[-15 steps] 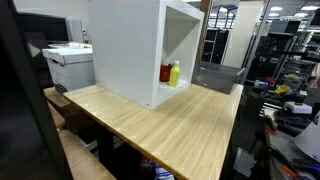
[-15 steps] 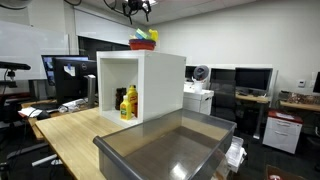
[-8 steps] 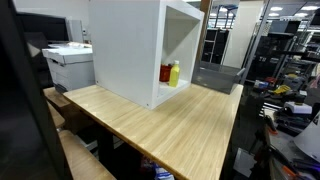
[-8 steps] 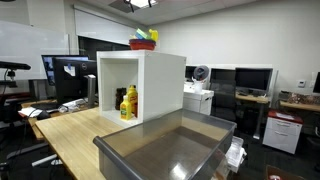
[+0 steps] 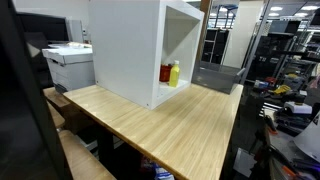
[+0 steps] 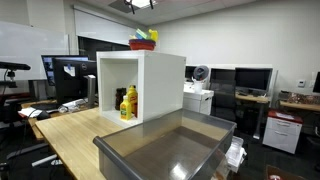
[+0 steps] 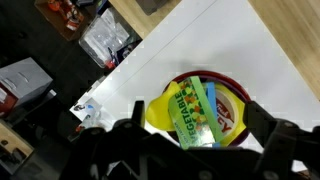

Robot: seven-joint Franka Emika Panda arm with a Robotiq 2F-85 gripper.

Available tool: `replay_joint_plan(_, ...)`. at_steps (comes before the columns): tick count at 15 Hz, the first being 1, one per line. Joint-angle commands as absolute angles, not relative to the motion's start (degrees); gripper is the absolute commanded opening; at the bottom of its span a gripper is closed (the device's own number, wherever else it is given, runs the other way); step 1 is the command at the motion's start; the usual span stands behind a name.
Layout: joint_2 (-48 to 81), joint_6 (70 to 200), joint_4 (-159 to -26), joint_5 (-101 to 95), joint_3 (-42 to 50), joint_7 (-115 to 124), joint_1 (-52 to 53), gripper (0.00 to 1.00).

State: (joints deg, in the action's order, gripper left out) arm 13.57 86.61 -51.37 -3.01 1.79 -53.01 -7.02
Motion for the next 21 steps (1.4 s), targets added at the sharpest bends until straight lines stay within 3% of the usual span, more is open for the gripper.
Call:
replay_joint_plan(1, 6.0, 89.7, -64.7, -3.6, 2.3, -56.1, -7.9, 1.00)
replay_joint_plan(10, -7.1, 91.8, -86.5, -4.6, 4.1, -60.1, -7.6, 1.00)
replay_joint_plan(21, -17.8, 108.2, -115.0, -3.8, 6.7, -55.3, -5.3, 1.00)
